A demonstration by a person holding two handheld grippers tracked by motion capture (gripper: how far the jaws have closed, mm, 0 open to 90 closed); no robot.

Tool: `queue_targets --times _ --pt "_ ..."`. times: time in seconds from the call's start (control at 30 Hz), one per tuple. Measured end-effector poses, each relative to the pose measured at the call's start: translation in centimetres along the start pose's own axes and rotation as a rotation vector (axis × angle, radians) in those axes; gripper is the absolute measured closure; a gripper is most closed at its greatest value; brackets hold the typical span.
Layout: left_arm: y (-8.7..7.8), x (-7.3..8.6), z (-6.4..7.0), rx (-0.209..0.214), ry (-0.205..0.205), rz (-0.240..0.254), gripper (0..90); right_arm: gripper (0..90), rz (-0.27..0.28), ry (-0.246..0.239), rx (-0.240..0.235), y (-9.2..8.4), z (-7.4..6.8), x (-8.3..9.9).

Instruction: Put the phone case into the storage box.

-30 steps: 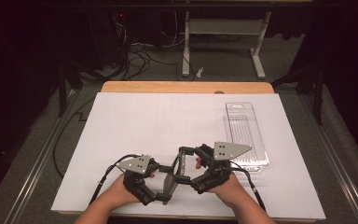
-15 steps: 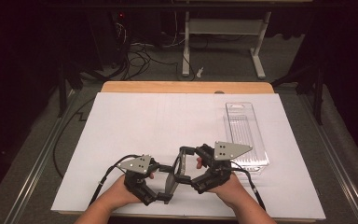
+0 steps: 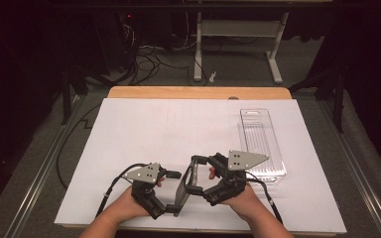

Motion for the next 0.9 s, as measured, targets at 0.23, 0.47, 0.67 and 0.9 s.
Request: queue_targets --times 0.23,0.47,0.67,0.9 --pt "-0.9 -0.3 0.0 -0.021 0.01 0.02 0.0 13.3 0.008 -0.006 0.026 -0.4 0.2 -0.2" --pt "-3.0 -0.2 -0.8 -0.131 -0.006 0.056 0.0 13.2 0.004 -0.021 0.069 -0.7 0.5 -0.2" --pt "-4.7 0.2 -1.9 -0.262 -0.033 0.069 0.0 13.2 -0.001 -0.028 0.103 -0.9 0.7 -0.2" --pt "-7.0 1.4 -2.7 -0.448 -0.085 0.071 0.1 13.2 -0.01 -0.048 0.152 -1.2 0.8 -0.2"
Point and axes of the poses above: each handheld gripper's, and its own axes: y roughly forward along the jaws, x roughly out of its underside, z roughly to its right, the point moved 6 cm from there along y, roughly forward along the jaws, and after that the axes turned 4 degrees about y, right-handed, at the moved point
